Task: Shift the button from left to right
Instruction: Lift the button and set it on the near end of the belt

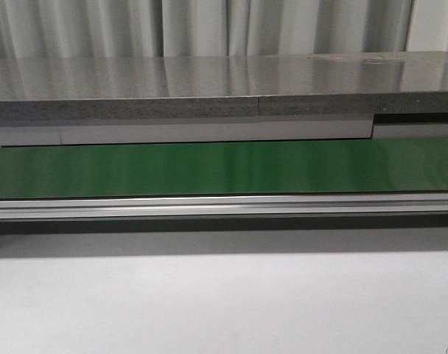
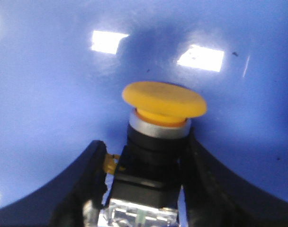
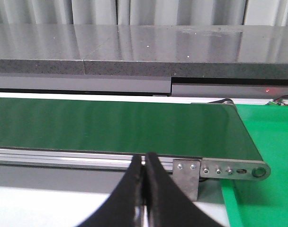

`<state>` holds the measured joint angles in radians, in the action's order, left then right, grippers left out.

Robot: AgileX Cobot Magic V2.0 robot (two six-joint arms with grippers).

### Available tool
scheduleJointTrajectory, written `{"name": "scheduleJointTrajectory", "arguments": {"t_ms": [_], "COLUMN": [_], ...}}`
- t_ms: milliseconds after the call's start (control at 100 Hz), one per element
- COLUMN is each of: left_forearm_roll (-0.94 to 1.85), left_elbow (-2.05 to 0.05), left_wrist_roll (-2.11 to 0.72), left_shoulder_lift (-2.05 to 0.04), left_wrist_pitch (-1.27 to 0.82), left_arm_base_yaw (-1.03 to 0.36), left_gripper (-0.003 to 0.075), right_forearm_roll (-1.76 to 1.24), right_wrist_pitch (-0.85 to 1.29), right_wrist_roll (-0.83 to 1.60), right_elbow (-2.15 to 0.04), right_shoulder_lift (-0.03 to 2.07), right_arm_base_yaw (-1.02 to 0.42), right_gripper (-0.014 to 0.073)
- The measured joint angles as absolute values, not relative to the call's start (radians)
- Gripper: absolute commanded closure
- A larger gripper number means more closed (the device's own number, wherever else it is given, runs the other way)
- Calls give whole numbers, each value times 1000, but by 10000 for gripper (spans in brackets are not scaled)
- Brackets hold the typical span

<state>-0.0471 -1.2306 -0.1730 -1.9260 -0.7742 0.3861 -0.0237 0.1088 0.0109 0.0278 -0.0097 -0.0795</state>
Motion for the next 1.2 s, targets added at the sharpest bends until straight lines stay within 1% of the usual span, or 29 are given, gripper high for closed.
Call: {"name": "scheduleJointTrajectory", "arguments": {"t_ms": [90,220,390,600,800,850,920,970,990,1040,1110,1160,1200], "left_forearm_roll": [-43,-10,99,130,159,159,159,159,159,159,159,159,159], "left_elbow": [-1283,-1379,-1490,-1504,-1504,-1504,-1504,-1504,-1504,-1504,-1504,-1500,-1500], "left_wrist_roll": [-175,-175,-175,-175,-175,-175,-175,-175,-175,-175,-175,-175,-175], "left_shoulder_lift": [-1920,-1894,-1852,-1843,-1843,-1847,-1857,-1866,-1871,-1878,-1885,-1887,-1887], "left_wrist_pitch": [-816,-879,-963,-1036,-1049,-1056,-1065,-1070,-1070,-1071,-1071,-1071,-1072], "left_arm_base_yaw": [386,386,376,312,253,240,227,215,211,201,189,184,180], "left_gripper": [659,659,659,658,643,610,528,440,417,324,227,180,156], "right_forearm_roll": [-24,-24,-24,-24,-24,-24,-24,-24,-24,-24,-24,-24,-24], "right_wrist_pitch": [109,109,109,109,109,109,109,109,109,109,109,109,109], "right_wrist_roll": [11,11,11,11,11,11,11,11,11,11,11,11,11], "right_elbow": [28,28,28,28,28,28,28,28,28,28,28,28,28], "right_shoulder_lift": [-10,-10,-10,-10,-10,-10,-10,-10,-10,-10,-10,-10,-10], "right_arm_base_yaw": [-79,-79,-79,-79,-79,-79,-79,-79,-79,-79,-79,-79,-79], "right_gripper": [661,661,661,661,661,661,661,661,661,661,661,661,661]}}
